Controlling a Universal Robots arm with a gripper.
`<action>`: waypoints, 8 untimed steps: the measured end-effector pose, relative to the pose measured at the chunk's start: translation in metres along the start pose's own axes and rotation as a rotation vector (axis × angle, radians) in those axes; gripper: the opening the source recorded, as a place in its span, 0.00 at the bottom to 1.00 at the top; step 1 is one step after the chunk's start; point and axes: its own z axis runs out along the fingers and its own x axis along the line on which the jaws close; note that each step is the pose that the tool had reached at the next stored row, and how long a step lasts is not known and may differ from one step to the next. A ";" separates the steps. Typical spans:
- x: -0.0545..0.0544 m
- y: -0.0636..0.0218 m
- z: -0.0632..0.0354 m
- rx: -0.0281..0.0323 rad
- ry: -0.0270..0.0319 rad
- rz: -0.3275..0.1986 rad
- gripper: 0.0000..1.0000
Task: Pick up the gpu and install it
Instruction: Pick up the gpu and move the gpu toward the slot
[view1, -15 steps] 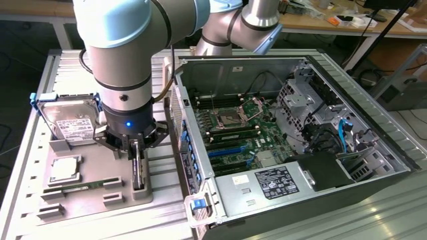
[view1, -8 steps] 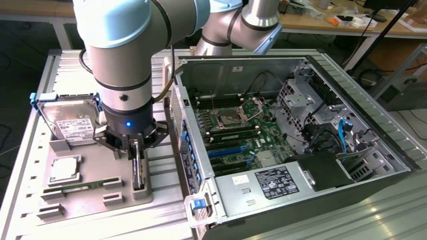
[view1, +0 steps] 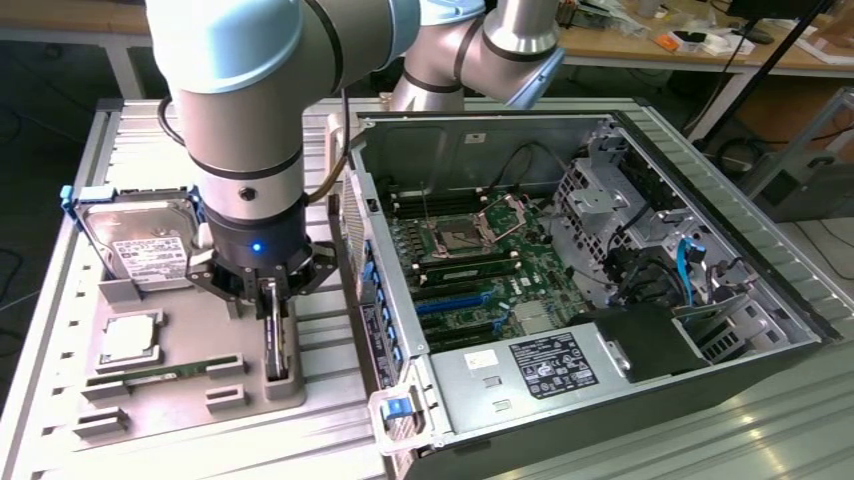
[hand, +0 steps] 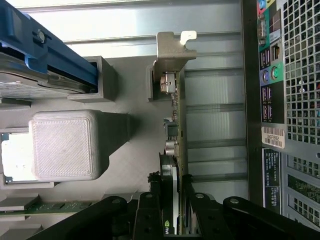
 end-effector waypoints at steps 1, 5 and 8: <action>0.000 0.0000 -0.0004 0.0000 0.0000 0.000 0.27; 0.000 0.0000 -0.0005 -0.0001 -0.0001 0.000 0.27; 0.000 0.0000 -0.0005 -0.0001 -0.0001 0.000 0.27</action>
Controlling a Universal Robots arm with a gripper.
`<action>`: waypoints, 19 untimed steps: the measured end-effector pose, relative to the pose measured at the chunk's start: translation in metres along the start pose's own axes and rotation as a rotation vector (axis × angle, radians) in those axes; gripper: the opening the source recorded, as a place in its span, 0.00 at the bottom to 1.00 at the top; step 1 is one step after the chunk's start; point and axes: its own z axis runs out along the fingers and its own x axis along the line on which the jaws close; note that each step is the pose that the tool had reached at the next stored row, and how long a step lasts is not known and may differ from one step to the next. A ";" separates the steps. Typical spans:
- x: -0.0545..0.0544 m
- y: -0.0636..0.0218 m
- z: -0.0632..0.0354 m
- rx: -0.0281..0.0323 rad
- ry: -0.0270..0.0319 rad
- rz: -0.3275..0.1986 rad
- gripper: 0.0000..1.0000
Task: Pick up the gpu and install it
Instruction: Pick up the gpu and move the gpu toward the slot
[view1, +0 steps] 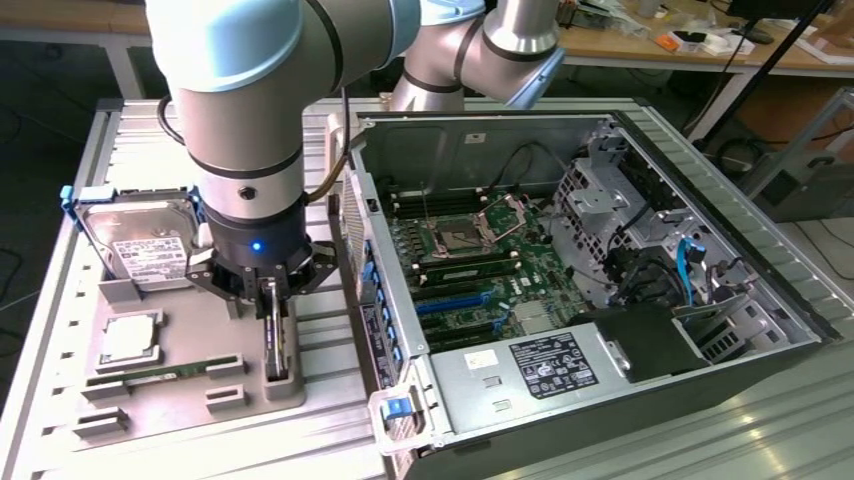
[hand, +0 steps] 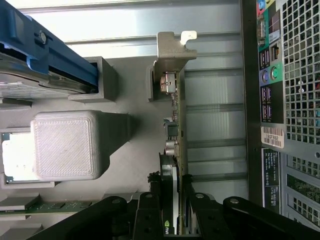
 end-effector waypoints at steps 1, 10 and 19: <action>0.000 0.0000 -0.0001 0.0000 0.0000 0.000 0.27; 0.000 0.0002 -0.0072 0.0000 0.0000 0.000 0.27; 0.000 0.0004 -0.0176 0.0000 0.0000 0.000 0.27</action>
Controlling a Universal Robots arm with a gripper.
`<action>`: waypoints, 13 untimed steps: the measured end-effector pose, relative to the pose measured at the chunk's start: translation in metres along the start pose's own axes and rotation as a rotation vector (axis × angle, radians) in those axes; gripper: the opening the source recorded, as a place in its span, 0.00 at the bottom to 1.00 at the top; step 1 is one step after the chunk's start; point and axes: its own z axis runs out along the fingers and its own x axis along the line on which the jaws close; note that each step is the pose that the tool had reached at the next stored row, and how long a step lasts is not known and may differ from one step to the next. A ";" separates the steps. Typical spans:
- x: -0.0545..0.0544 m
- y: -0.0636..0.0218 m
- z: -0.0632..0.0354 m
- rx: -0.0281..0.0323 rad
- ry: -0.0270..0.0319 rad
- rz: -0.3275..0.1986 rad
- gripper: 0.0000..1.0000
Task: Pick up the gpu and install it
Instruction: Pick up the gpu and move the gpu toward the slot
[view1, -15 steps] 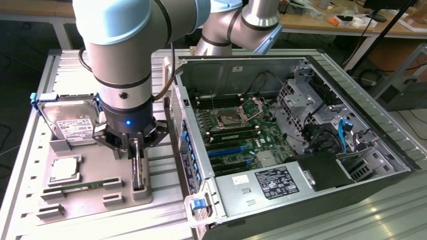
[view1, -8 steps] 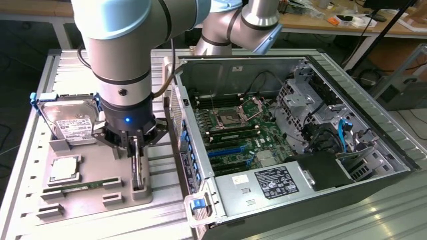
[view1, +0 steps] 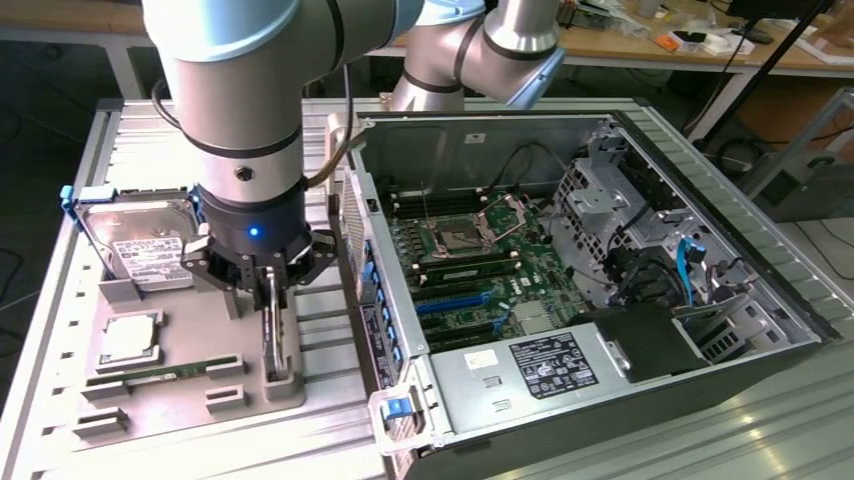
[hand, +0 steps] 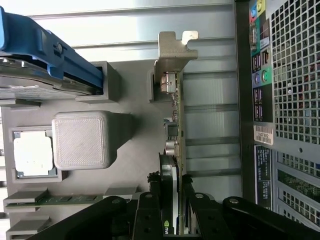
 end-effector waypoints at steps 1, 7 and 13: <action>0.000 0.0000 -0.0011 0.0000 0.0000 0.000 0.27; 0.000 0.0003 -0.0115 0.0000 0.0001 0.000 0.27; 0.000 0.0006 -0.0299 0.0009 -0.0001 0.000 0.27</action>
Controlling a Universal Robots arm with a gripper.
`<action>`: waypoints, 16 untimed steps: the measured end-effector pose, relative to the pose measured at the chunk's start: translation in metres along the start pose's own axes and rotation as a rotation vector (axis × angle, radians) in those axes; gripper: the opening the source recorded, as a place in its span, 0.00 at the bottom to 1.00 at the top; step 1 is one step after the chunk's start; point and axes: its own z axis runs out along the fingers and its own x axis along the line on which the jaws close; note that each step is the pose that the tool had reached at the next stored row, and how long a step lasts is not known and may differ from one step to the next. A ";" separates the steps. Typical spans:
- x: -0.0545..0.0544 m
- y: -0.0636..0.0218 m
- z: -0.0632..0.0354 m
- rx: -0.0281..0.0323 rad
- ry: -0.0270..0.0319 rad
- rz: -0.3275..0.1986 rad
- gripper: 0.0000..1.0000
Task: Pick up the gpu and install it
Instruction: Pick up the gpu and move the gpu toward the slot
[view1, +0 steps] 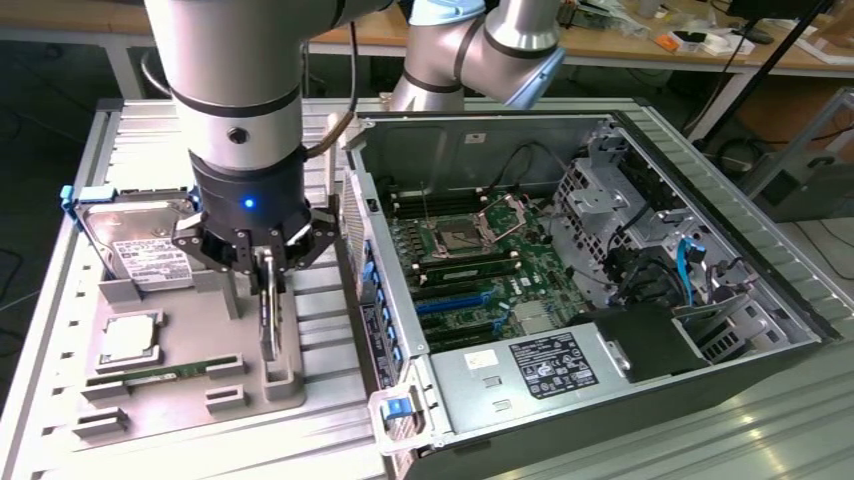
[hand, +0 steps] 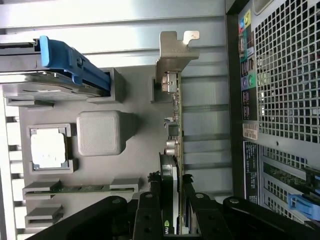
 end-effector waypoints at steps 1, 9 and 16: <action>0.000 0.0001 -0.0036 0.0001 0.0000 0.000 0.27; 0.000 0.0003 -0.0137 0.0001 0.0000 0.000 0.27; 0.000 0.0004 -0.0184 0.0000 0.0000 0.000 0.27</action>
